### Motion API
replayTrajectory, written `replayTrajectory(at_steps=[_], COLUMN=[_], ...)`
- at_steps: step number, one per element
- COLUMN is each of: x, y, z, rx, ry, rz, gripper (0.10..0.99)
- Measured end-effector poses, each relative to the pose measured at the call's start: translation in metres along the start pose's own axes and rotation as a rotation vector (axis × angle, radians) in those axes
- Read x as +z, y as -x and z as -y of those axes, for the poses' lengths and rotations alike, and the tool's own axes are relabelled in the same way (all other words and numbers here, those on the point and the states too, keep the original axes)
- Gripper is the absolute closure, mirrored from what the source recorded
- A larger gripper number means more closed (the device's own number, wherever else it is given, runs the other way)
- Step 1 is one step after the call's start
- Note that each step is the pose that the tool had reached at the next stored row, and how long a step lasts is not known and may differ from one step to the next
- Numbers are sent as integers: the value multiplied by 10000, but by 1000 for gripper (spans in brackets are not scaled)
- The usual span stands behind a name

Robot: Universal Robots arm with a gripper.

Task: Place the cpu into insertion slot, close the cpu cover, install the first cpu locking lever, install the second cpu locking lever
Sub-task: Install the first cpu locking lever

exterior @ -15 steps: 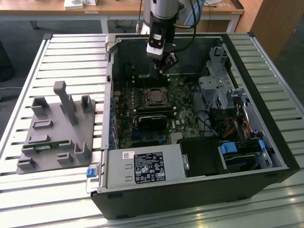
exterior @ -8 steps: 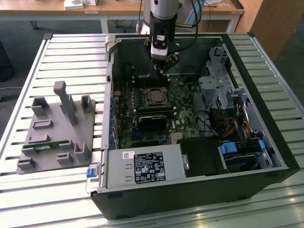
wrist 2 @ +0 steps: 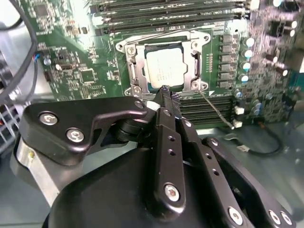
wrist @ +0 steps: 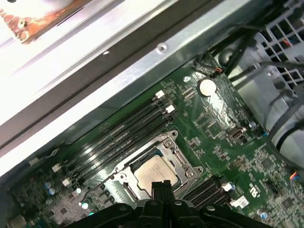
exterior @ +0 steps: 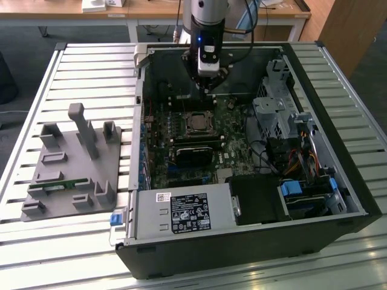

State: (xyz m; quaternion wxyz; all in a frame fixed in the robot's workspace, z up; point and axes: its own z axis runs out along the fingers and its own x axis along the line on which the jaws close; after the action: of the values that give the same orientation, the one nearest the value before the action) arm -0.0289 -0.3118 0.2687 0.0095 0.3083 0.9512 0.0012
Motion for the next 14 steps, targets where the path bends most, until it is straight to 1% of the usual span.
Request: replayTrajectory(at_steps=[14], x=[10], y=[0], z=[0], rx=[-2550], ry=[43], rz=[-21], gripper=[980])
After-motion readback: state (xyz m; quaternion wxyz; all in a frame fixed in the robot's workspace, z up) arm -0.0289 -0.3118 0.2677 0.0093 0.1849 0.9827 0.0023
